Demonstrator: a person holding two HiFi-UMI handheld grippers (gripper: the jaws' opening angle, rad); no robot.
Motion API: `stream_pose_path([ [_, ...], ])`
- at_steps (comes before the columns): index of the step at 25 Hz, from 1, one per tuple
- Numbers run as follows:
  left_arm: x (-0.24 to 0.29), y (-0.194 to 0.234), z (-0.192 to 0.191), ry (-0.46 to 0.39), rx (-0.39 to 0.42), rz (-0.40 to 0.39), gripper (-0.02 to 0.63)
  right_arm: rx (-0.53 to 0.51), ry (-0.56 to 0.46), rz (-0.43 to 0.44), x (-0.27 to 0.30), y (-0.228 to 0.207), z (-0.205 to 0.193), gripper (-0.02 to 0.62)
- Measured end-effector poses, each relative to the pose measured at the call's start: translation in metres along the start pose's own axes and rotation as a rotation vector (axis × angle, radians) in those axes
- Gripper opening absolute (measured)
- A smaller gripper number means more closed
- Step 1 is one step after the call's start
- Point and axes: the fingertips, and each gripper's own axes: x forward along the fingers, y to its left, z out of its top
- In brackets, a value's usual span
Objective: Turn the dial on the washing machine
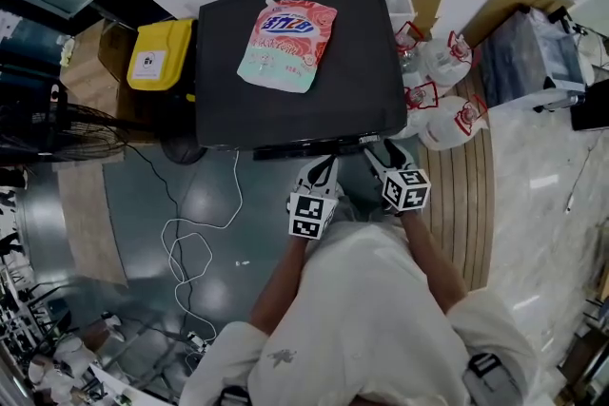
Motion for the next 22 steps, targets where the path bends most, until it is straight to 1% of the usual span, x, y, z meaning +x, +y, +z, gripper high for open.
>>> stream_pose_path([
  [3,0.001,0.001,0.000,-0.003,-0.010,0.005,0.012,-0.081,-0.005,-0.004,-0.006,0.007,0.008,0.258],
  [6,0.002,0.003,-0.002,-0.001,-0.017,0.012,0.012,-0.169,-0.002,0.004,-0.009,0.016,0.012,0.258],
  [8,0.002,0.004,-0.005,0.000,-0.023,0.016,0.012,-0.230,0.010,0.004,-0.009,0.020,0.012,0.244],
  [11,0.002,0.008,-0.006,-0.001,-0.028,0.023,0.012,-0.299,0.022,-0.002,-0.007,0.023,0.012,0.238],
  [15,0.002,0.012,-0.004,-0.006,-0.033,0.029,0.012,-0.329,0.010,-0.006,-0.006,0.028,0.021,0.233],
  [19,0.002,0.016,-0.012,-0.002,-0.040,0.034,0.012,-0.335,0.008,-0.014,-0.005,0.028,0.024,0.230],
  [22,0.001,0.017,-0.007,-0.013,-0.049,0.030,0.012,-0.337,0.009,-0.021,-0.005,0.029,0.026,0.229],
])
